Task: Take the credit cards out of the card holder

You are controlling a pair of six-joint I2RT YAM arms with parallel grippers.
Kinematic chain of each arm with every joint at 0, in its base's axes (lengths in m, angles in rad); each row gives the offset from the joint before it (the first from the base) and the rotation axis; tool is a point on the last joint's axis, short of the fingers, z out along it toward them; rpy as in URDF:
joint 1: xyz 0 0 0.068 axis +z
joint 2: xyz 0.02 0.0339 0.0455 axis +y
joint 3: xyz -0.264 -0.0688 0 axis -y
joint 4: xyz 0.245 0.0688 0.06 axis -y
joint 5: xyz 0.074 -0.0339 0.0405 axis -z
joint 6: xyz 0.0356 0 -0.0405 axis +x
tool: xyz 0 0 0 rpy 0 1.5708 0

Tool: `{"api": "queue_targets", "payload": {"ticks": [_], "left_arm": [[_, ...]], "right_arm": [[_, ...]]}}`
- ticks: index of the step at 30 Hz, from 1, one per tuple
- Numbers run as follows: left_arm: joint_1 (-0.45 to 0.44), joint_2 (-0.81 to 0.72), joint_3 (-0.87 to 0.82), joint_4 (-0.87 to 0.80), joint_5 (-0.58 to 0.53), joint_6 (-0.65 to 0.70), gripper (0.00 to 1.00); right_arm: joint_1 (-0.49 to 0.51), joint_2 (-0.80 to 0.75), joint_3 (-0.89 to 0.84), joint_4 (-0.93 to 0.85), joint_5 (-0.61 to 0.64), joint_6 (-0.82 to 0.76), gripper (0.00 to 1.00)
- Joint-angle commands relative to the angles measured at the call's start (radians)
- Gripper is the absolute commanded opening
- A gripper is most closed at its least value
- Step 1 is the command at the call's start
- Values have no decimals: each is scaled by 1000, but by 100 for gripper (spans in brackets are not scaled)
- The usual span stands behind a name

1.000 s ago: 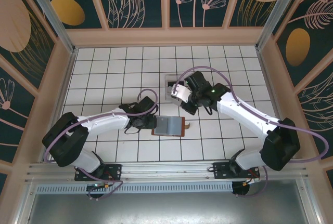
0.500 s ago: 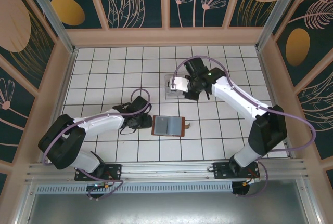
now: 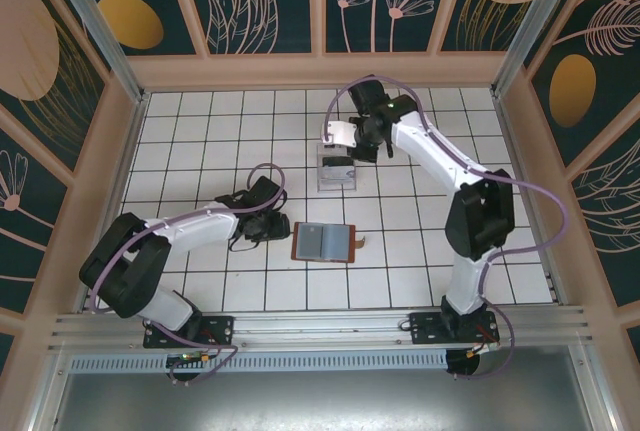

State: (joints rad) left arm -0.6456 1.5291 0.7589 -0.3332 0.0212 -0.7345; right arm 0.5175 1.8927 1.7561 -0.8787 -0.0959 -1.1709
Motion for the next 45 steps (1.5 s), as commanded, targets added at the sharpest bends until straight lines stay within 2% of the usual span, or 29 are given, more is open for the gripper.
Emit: {"api": "queue_targets", "payload": {"ticks": [1,8,27,36,43,45], "left_arm": [[13,26,35,-4,5,30,47],[17,69,69,-4,11,36,47],[19,109,88,-9,11,31,46],[18,116,86,-10,13,30,46],[20,120,88,-12,17,26,46],[19,121,89,-13,16,26,46]], "right_arm": [[-14,74,104,-86,-19,-43,0],[-27,196,260,-153,-33,-72,0],[-30,391,453,-232,-81,-108,0],[-25,430,464,-253,-107,-102,0],[-20,458,468,-237,-71,-104,0],[-20,463,470,-225,-64,-104,5]]}}
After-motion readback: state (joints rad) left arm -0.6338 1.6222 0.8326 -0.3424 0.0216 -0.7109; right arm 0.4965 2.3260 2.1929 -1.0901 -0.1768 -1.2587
